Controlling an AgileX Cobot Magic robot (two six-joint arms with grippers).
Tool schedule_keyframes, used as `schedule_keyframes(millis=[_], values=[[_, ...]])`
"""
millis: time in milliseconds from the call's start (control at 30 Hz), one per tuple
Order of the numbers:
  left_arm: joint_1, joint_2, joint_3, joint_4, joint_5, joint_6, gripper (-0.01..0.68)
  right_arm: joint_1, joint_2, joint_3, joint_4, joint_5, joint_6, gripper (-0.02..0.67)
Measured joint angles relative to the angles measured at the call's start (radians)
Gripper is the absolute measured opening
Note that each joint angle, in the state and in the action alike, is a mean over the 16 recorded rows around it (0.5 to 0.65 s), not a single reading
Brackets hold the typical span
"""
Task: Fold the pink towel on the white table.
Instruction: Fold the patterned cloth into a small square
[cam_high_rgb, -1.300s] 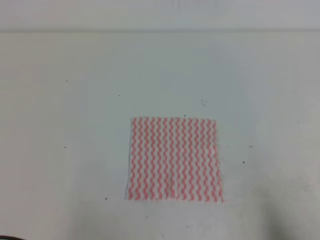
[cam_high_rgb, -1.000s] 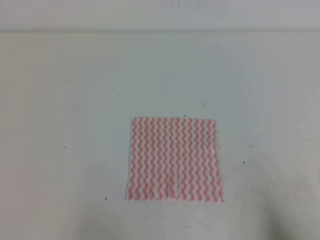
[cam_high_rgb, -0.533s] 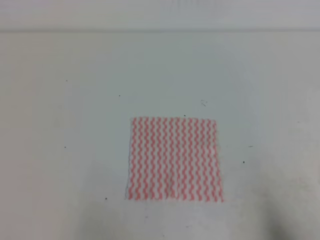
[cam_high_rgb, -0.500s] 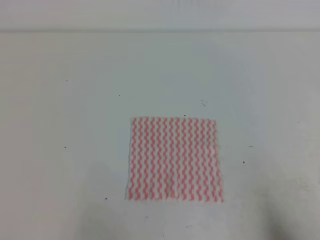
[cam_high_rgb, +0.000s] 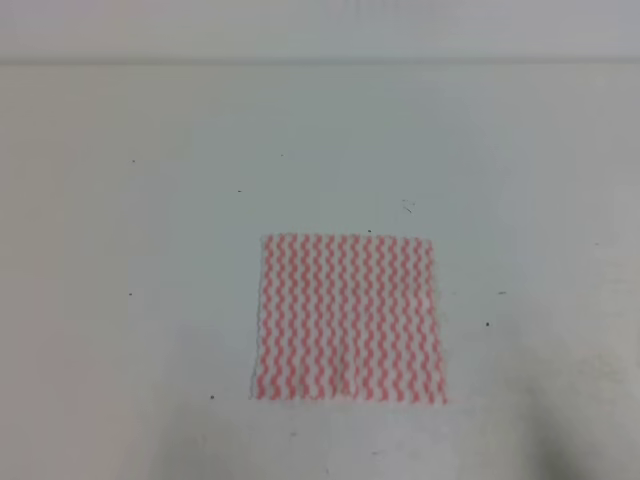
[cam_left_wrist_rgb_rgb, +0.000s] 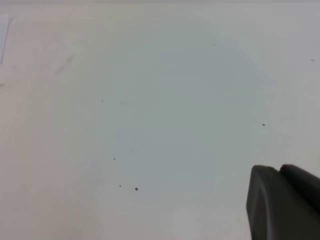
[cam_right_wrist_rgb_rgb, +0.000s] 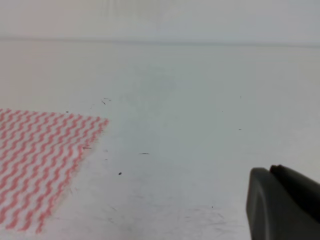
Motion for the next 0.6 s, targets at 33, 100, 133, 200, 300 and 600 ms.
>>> schedule_keyframes(millis=[33, 100, 133, 200, 300, 600], values=[[0.000, 0.000, -0.002, 0.000, 0.001, 0.000, 0.000, 0.000, 0.000, 0.000, 0.000, 0.000, 0.000, -0.019], [0.000, 0.000, -0.003, -0.007, -0.001, 0.000, 0.001, 0.000, -0.002, 0.002, 0.000, -0.001, 0.000, -0.019], [0.001, 0.000, -0.005, -0.012, -0.001, 0.000, 0.001, 0.000, -0.004, 0.003, 0.000, -0.002, 0.000, -0.019], [0.001, 0.000, -0.007, -0.031, -0.006, -0.001, 0.000, 0.000, -0.006, 0.005, 0.000, -0.003, 0.000, -0.018], [0.001, 0.000, -0.007, -0.077, -0.030, -0.007, 0.000, 0.001, -0.008, 0.007, 0.000, -0.003, 0.000, -0.018], [0.001, 0.000, -0.006, -0.284, -0.191, -0.065, 0.001, 0.001, -0.008, 0.007, 0.000, -0.003, 0.000, -0.018]])
